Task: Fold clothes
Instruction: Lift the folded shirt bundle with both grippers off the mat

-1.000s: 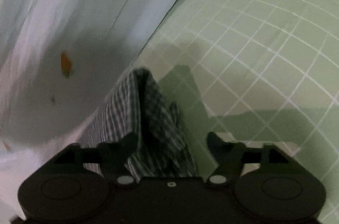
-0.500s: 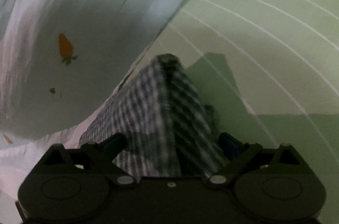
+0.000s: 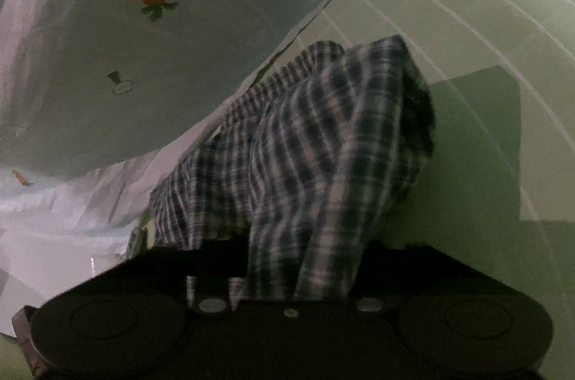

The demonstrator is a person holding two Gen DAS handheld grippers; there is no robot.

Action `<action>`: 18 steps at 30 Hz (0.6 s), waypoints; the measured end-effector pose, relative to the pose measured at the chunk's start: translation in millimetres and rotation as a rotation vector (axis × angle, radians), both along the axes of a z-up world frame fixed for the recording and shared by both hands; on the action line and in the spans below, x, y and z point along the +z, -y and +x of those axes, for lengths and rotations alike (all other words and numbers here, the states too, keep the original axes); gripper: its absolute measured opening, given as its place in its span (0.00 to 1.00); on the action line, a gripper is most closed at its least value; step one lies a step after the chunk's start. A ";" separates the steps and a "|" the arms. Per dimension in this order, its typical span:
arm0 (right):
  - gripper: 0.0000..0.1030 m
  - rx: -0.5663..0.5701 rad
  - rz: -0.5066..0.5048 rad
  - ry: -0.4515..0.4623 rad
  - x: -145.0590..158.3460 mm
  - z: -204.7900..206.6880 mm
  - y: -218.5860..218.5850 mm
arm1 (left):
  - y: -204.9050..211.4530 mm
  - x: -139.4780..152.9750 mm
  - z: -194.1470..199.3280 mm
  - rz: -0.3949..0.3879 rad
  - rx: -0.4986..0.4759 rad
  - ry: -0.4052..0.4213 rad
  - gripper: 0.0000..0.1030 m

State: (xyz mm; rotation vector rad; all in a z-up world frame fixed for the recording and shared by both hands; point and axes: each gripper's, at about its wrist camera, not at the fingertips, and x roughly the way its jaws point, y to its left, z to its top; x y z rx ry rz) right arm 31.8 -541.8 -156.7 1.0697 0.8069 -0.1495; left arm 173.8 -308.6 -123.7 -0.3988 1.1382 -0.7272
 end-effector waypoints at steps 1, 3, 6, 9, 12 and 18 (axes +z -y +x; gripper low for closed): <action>0.27 0.004 -0.011 -0.001 3.4 -10.5 -4.5 | -3.4 4.0 -7.8 -0.002 -0.008 0.003 0.21; 0.25 0.011 -0.034 -0.003 10.4 -32.5 -13.6 | -12.4 8.2 -26.5 -0.010 -0.020 -0.007 0.21; 0.24 0.003 -0.066 -0.008 20.1 -66.2 -27.0 | -23.8 10.9 -58.0 -0.016 -0.039 -0.031 0.20; 0.24 -0.017 -0.087 -0.013 29.1 -94.8 -37.4 | -26.1 17.2 -86.3 -0.005 -0.086 -0.026 0.20; 0.24 -0.059 -0.097 0.001 40.3 -122.1 -38.4 | -26.2 27.3 -106.2 -0.023 -0.128 -0.006 0.20; 0.24 -0.153 -0.153 0.032 71.2 -187.9 -22.6 | 3.0 49.0 -138.2 -0.079 -0.259 0.023 0.20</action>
